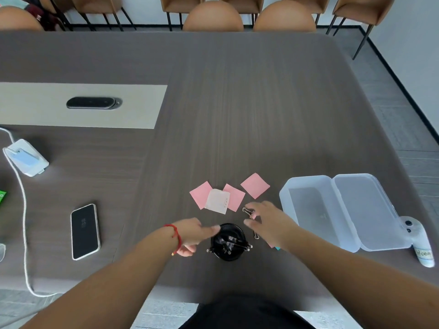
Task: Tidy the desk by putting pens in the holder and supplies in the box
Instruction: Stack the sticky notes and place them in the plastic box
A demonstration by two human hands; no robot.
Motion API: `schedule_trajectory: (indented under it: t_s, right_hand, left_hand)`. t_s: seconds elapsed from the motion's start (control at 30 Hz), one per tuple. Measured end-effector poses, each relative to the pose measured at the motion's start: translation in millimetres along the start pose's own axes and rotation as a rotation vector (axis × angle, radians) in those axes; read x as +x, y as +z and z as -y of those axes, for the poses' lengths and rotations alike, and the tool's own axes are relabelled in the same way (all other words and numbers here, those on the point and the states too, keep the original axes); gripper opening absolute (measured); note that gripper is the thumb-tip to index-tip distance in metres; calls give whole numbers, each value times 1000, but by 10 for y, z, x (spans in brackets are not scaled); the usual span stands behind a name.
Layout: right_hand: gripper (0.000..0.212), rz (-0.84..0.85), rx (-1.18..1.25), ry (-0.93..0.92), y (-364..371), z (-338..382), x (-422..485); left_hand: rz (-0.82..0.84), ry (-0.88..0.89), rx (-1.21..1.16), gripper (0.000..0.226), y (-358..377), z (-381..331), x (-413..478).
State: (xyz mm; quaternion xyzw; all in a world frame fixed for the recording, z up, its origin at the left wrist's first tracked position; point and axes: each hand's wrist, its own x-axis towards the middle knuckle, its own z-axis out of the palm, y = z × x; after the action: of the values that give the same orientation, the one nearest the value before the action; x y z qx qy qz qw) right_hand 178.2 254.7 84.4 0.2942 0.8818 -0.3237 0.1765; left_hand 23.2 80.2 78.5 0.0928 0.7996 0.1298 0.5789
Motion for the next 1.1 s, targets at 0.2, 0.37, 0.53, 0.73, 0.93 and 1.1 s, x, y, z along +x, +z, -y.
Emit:
schedule_trajectory:
  t_s: [0.2, 0.37, 0.53, 0.73, 0.93, 1.1]
  right_hand:
    - [39, -102, 269, 221, -83, -201, 482]
    - [39, -48, 320, 255, 118, -186, 739]
    - [43, -34, 329, 266, 301, -194, 958]
    - [44, -61, 283, 278, 362, -234, 1252]
    - [52, -81, 125, 281, 482, -140, 1550]
    - [14, -2, -15, 328, 572, -91, 1664]
  left_hand:
    - [-223, -95, -472, 45, -282, -103, 550]
    - [-519, -117, -177, 80, -105, -343, 1031]
    - [-643, -135, 89, 102, 16, -501, 1290]
    - [-675, -88, 23, 101, 29, -450, 1451]
    - [-675, -10, -148, 73, -45, -318, 1542]
    - [-631, 78, -261, 20, -169, -201, 1598]
